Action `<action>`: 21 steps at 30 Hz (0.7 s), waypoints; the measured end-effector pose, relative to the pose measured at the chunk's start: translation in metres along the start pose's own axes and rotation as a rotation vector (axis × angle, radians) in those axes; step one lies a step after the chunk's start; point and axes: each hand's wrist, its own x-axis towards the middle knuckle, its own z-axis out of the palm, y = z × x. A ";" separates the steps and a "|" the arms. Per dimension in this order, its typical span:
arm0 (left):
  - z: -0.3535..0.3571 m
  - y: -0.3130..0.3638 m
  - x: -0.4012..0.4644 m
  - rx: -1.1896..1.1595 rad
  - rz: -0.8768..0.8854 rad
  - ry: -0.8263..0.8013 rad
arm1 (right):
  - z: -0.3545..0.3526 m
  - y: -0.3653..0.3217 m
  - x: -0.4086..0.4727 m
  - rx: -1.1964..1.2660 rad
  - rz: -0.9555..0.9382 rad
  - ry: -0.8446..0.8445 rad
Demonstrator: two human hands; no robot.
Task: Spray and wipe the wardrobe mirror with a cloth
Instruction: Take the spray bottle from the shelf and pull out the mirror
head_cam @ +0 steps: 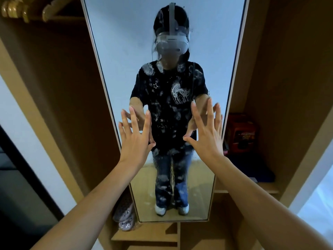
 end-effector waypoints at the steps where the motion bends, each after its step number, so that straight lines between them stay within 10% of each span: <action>1: 0.002 0.000 0.003 -0.002 0.000 0.000 | 0.002 0.000 0.003 -0.008 0.001 -0.004; 21: 0.028 -0.003 0.028 -0.013 -0.010 0.001 | 0.023 0.008 0.025 -0.072 0.011 0.004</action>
